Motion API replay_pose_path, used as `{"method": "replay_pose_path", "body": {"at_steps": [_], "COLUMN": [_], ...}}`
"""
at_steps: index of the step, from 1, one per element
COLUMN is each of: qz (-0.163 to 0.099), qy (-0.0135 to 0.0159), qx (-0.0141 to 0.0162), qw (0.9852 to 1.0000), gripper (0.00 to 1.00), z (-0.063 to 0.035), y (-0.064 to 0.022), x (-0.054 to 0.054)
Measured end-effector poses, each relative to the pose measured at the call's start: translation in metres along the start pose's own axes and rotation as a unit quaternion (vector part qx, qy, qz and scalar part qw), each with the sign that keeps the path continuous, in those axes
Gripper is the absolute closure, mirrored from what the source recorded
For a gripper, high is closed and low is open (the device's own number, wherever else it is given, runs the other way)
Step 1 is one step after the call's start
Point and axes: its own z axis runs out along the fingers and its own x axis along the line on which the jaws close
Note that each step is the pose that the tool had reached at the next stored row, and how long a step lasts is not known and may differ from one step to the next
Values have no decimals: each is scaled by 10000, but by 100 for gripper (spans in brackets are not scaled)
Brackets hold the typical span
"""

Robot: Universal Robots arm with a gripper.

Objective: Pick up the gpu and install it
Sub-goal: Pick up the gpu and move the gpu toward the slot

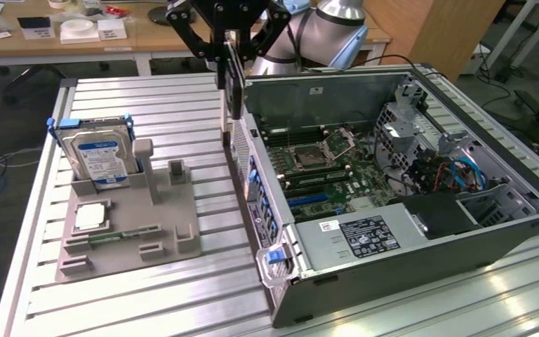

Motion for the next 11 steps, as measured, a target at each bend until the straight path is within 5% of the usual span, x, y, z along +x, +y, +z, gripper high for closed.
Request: {"method": "replay_pose_path", "body": {"at_steps": [11], "qz": [0], "qy": [0], "qx": [0], "qw": [10000], "gripper": [72], "z": [6], "y": [5], "x": [-196]}}
